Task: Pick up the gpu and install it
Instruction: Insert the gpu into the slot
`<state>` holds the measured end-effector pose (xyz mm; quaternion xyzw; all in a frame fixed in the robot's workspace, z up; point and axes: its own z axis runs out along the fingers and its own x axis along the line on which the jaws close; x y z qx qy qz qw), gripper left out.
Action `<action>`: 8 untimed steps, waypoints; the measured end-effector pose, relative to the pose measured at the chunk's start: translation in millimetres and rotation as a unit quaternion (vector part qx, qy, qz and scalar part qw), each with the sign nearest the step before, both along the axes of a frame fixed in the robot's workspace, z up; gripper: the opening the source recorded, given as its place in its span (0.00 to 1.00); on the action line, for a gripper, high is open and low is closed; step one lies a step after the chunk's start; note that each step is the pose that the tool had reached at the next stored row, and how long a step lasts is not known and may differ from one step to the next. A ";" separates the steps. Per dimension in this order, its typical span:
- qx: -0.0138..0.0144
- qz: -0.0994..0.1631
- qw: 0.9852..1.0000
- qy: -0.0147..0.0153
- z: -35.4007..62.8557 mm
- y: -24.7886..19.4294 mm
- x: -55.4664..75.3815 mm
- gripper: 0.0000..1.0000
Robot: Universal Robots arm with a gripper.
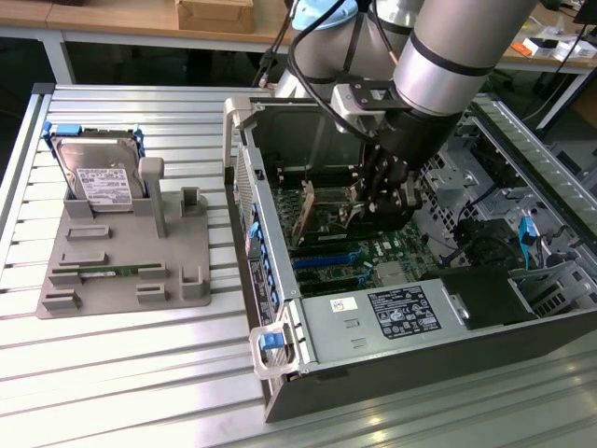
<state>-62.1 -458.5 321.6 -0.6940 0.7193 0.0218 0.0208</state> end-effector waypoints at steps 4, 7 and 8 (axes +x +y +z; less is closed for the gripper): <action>-0.006 0.001 1.000 0.000 -3.1 0.0 -4.9 0.25; -0.006 0.001 1.000 0.000 -5.1 -0.1 -10.5 0.25; -0.006 0.001 1.000 0.000 -5.7 -0.3 -12.9 0.25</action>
